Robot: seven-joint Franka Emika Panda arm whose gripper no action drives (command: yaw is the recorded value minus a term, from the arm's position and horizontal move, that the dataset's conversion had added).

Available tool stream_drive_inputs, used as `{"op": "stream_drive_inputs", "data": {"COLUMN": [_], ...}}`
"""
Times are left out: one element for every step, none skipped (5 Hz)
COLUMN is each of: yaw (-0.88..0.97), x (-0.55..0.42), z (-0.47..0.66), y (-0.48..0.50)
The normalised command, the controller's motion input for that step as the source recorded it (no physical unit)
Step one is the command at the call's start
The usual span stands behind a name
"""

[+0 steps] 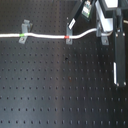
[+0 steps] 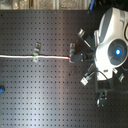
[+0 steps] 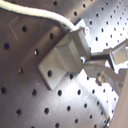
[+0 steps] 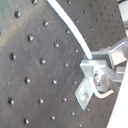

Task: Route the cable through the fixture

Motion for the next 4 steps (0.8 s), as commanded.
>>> {"op": "stream_drive_inputs", "data": {"yaw": [0.00,0.00,0.06,0.08], "x": [0.002,-0.003,0.001,0.008], "z": [-0.32,-0.37,-0.37,-0.24], "y": [-0.056,-0.021,-0.002,-0.065]}}
